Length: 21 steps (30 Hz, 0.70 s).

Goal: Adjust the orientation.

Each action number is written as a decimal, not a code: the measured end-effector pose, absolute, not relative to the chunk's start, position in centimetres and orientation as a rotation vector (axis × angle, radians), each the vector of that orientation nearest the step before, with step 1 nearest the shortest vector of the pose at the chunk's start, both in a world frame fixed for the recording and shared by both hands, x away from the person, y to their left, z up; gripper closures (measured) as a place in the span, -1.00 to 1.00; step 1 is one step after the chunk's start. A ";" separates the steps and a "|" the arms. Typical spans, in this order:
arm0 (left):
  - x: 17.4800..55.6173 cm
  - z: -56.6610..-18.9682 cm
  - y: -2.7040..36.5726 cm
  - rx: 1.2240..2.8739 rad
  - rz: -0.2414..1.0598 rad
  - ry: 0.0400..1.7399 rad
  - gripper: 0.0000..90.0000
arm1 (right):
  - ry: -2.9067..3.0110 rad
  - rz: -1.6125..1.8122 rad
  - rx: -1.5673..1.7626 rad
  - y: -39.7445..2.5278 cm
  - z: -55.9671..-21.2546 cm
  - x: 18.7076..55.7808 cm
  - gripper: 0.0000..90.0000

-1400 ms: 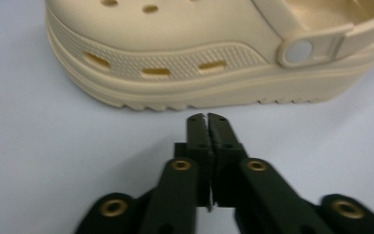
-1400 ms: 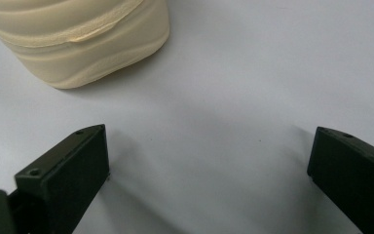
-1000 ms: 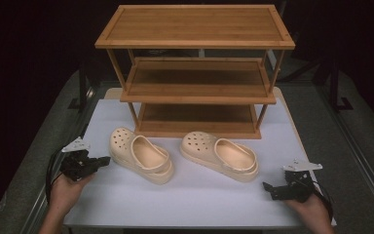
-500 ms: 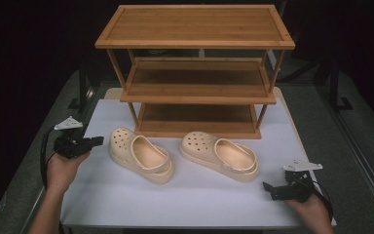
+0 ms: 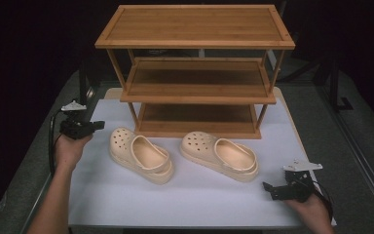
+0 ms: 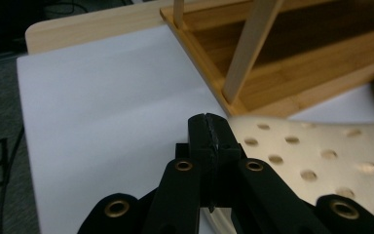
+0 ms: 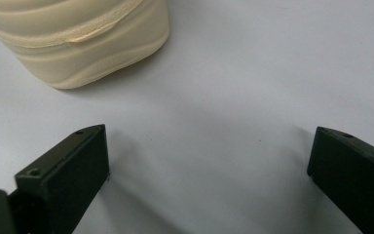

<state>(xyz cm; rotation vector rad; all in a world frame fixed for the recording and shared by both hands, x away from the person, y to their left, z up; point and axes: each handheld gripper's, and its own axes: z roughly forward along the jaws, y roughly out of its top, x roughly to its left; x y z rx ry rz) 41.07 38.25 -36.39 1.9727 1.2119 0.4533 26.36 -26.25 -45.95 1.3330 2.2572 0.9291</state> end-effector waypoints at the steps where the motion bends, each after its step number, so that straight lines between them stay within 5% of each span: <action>1: 41.1 -36.4 38.2 1.973 0.453 1.212 1.00 | 2.257 0.929 1.333 -26.3 -46.0 26.4 -0.97; 21: 44.1 -39.9 35.8 2.080 0.428 1.188 1.00 | 2.258 0.930 1.339 -26.3 -45.9 26.4 -0.97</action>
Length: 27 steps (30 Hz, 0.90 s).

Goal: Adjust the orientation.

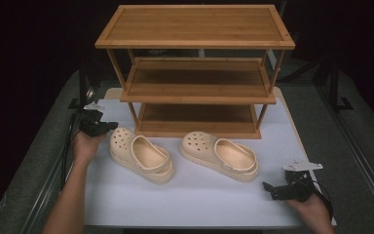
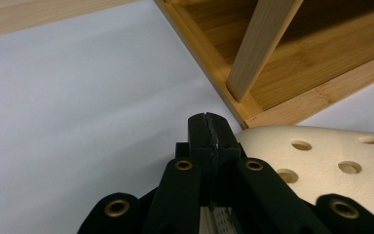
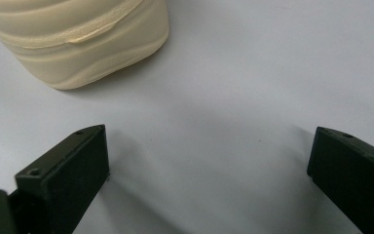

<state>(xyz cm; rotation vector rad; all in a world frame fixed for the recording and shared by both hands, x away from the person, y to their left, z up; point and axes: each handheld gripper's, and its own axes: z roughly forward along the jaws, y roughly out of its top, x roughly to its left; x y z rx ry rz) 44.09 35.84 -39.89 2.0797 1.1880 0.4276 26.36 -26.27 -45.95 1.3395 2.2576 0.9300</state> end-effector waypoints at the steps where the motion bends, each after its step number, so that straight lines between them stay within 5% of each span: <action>1: 44.1 -39.9 35.8 2.081 0.421 1.184 1.00 | 2.257 0.930 1.340 -26.3 -45.9 26.4 -0.97; 27: 40.6 -40.4 31.0 2.093 0.323 1.039 1.00 | 2.258 0.929 1.339 -26.3 -45.9 26.4 -0.97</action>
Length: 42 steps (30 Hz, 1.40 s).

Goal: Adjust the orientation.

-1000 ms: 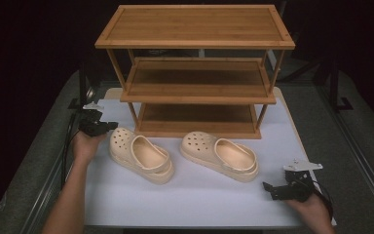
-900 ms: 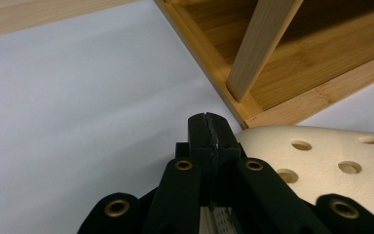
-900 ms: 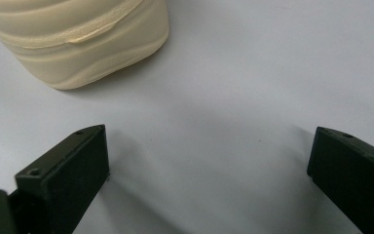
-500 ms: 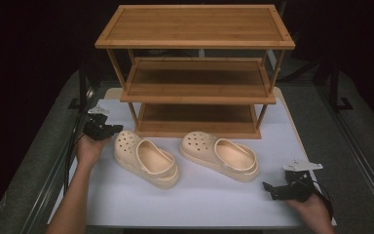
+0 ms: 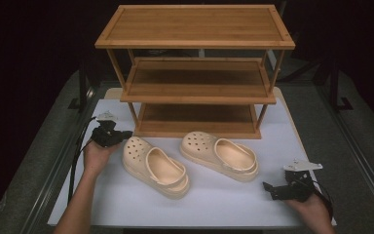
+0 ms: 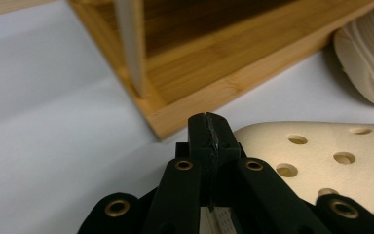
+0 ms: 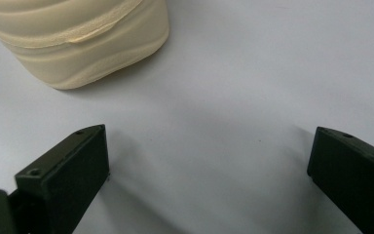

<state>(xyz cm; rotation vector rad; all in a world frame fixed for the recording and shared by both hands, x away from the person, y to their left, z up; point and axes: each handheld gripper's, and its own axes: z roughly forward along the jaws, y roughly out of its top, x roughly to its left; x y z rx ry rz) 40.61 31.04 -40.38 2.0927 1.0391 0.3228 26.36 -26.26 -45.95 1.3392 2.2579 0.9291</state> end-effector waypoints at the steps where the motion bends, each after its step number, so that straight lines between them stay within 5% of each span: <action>1: 40.5 -40.4 30.8 2.096 0.326 1.033 1.00 | 2.258 0.929 1.338 -26.3 -45.9 26.4 -0.97; 13: 39.6 -40.0 31.3 2.068 0.360 1.051 1.00 | 2.257 0.930 1.338 -26.3 -46.0 26.4 -0.97; 29: 29.3 -41.2 32.9 2.097 0.331 1.060 1.00 | 2.258 0.928 1.339 -26.3 -45.9 26.4 -0.97; 42: 30.6 -41.8 32.0 2.126 0.366 1.067 1.00 | 2.259 0.928 1.342 -26.3 -45.9 26.4 -0.97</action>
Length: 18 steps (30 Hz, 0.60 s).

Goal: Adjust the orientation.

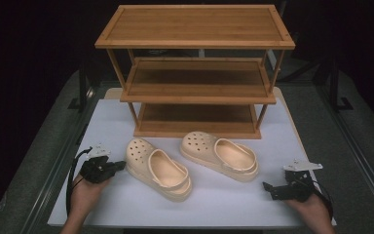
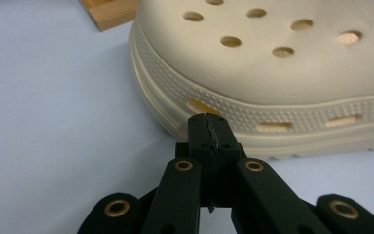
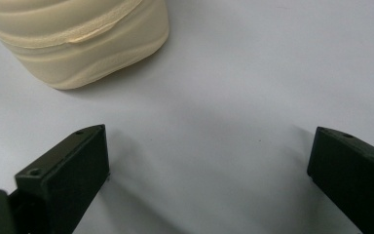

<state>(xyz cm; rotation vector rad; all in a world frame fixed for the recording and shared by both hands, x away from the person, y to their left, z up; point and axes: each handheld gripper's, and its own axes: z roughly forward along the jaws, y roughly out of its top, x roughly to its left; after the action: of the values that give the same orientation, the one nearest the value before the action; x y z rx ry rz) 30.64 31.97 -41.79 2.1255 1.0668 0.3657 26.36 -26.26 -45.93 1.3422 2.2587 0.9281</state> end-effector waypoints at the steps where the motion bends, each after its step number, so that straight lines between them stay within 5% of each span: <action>1: 30.6 -41.8 32.0 2.126 0.366 1.067 1.00 | 2.259 0.928 1.342 -26.3 -45.9 26.4 -0.97; 18: 31.3 -41.8 31.5 2.154 0.390 1.094 1.00 | 2.259 0.928 1.342 -26.3 -45.9 26.4 -0.97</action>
<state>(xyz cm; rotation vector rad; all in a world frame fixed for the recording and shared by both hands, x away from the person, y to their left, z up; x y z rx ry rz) 31.35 31.47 -41.79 2.1544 1.0939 0.3904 26.36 -26.26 -45.93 1.3422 2.2590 0.9282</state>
